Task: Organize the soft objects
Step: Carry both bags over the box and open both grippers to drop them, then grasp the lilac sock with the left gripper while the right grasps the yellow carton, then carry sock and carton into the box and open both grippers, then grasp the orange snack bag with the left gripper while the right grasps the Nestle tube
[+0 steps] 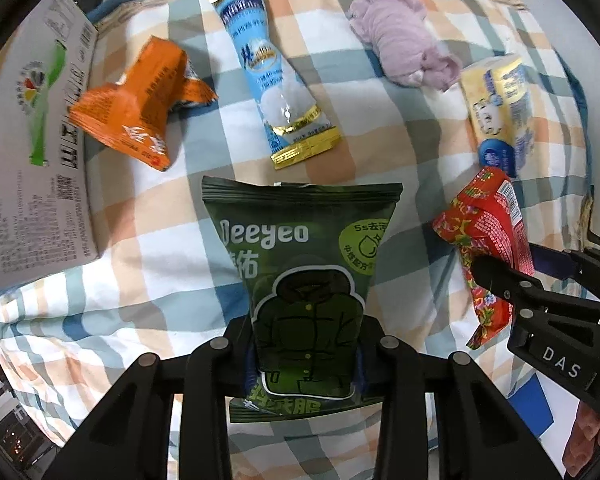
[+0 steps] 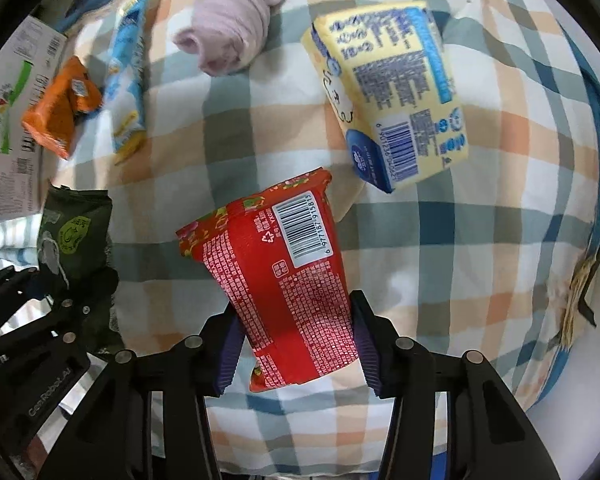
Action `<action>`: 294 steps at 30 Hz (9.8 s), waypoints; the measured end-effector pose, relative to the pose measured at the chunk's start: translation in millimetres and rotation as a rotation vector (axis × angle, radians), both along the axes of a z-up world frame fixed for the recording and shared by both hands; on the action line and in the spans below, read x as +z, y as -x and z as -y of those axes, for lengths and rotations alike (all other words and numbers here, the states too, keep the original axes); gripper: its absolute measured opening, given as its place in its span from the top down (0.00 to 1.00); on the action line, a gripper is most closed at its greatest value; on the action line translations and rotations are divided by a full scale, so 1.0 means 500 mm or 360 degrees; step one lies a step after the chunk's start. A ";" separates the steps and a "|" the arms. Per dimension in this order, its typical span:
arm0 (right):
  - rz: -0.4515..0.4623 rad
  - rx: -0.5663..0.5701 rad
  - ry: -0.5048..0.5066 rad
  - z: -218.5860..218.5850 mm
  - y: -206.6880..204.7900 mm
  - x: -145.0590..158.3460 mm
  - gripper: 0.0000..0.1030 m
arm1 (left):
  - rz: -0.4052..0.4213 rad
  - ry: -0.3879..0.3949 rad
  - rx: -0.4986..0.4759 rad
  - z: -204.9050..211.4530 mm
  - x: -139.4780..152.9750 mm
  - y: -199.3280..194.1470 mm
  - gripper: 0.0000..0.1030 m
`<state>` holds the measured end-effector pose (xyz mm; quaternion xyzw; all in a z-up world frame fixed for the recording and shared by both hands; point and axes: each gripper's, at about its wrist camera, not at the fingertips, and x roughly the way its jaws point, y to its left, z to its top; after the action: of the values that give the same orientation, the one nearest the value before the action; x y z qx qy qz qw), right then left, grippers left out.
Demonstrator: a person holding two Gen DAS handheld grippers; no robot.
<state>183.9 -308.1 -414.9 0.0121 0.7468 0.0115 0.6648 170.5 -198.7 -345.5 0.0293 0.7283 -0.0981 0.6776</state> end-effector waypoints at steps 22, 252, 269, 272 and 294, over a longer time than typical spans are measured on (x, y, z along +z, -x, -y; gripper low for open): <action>0.0489 0.0142 -0.0363 -0.181 0.064 0.484 0.50 | 0.0533 0.0197 0.0248 -0.353 0.381 0.056 0.69; 0.0175 0.0087 -0.0079 -0.623 -0.219 0.286 0.00 | 0.0273 -0.0044 0.0399 -0.821 0.184 -0.318 0.14; 0.0391 0.0213 -0.0070 -0.616 -0.103 0.419 0.00 | 0.0529 -0.0045 0.0481 -0.803 0.326 -0.076 0.14; 0.0418 0.0224 -0.0106 -0.603 -0.084 0.440 0.00 | 0.0541 -0.0030 0.0494 -0.790 0.342 -0.056 0.14; 0.0356 -0.0311 -0.0178 -0.096 -0.188 0.288 0.05 | 0.0602 -0.0395 0.0118 -0.322 0.295 -0.195 0.14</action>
<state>277.9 -260.0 -271.2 0.1203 0.6616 -0.0106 0.7400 268.0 -37.7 -198.0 0.1036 0.5954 0.0244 0.7963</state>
